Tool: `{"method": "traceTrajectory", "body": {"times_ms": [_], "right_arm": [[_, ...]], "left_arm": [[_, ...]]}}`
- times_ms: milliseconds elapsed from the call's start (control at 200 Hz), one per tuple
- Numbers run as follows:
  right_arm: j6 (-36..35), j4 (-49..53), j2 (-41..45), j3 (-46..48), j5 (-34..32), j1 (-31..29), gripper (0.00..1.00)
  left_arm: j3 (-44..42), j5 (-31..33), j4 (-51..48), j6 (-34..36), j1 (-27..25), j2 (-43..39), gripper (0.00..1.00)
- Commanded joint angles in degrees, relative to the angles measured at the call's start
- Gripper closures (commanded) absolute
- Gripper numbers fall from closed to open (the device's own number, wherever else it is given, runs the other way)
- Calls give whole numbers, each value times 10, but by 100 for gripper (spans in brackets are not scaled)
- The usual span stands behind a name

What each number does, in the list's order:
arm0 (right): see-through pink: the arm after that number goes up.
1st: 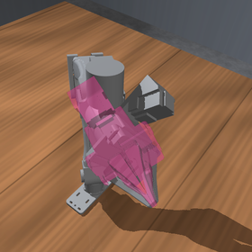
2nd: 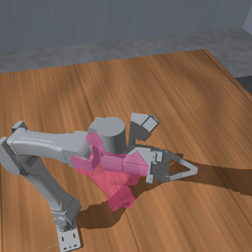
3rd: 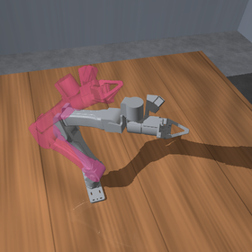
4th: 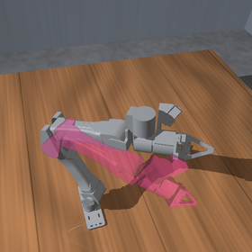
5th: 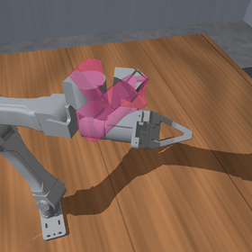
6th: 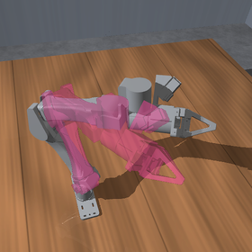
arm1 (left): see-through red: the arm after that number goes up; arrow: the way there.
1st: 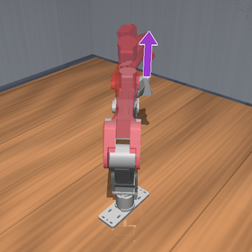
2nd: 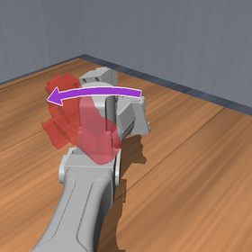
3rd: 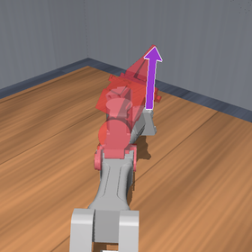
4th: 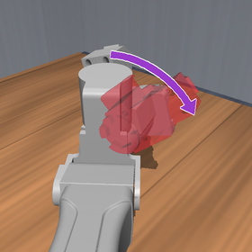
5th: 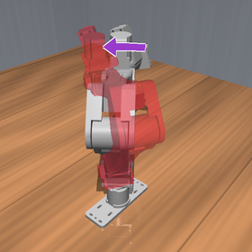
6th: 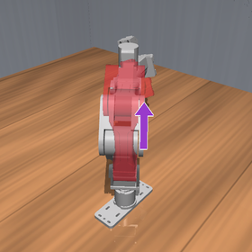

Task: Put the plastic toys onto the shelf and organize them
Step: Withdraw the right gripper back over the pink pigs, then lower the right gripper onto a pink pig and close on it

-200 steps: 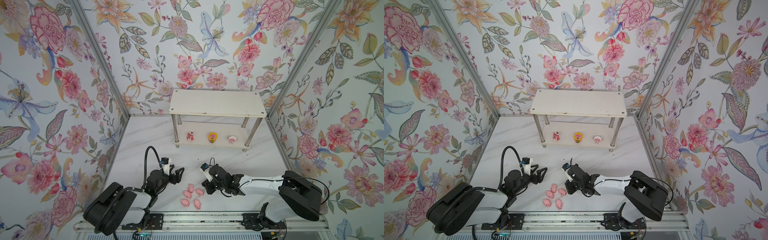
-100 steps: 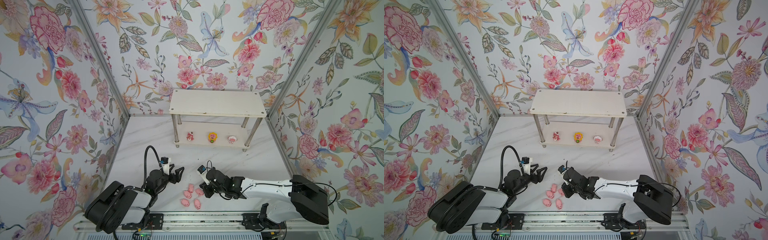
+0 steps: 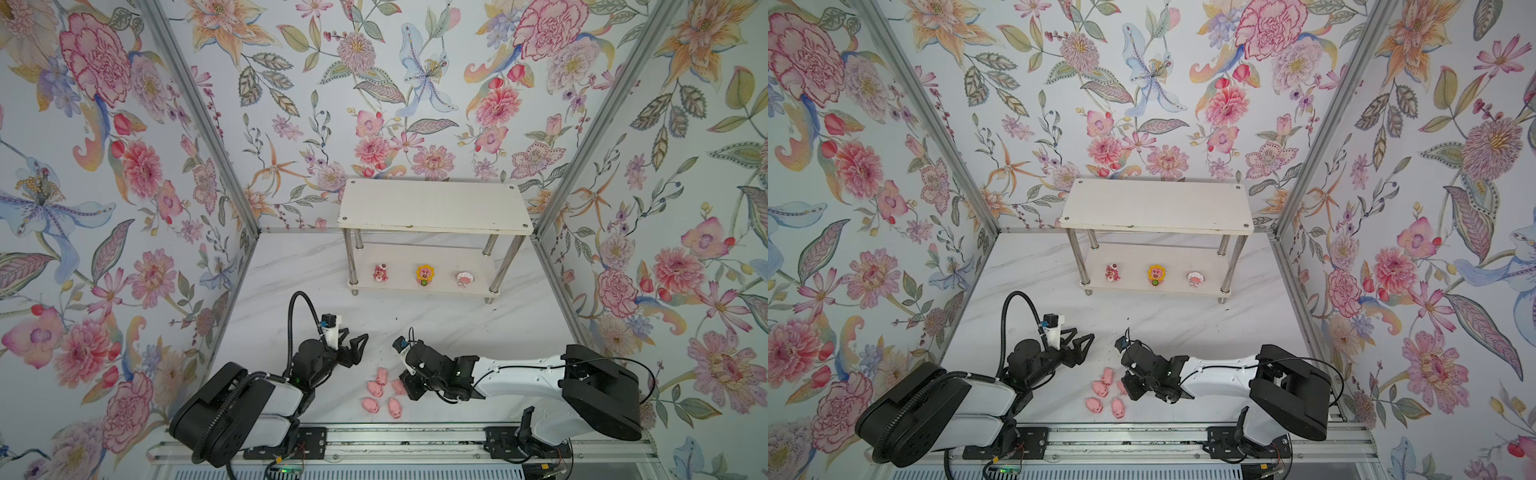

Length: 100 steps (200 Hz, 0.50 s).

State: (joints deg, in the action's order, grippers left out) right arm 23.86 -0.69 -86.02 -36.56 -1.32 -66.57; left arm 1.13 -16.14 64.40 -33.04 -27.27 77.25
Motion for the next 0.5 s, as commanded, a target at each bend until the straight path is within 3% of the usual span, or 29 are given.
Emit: {"method": "traceTrajectory", "body": {"times_ms": [0, 240, 495], "right_arm": [[9, -2, -10, 14, -3, 17, 100], [19, -36, -2, 26, 30, 79, 100], [6, 54, 58, -11, -9, -16, 100]], "left_arm": [[2, -7, 20, -3, 8, 5, 21], [1, -8, 19, -3, 10, 2, 21], [2, -13, 26, -8, 12, 9, 21]]}}
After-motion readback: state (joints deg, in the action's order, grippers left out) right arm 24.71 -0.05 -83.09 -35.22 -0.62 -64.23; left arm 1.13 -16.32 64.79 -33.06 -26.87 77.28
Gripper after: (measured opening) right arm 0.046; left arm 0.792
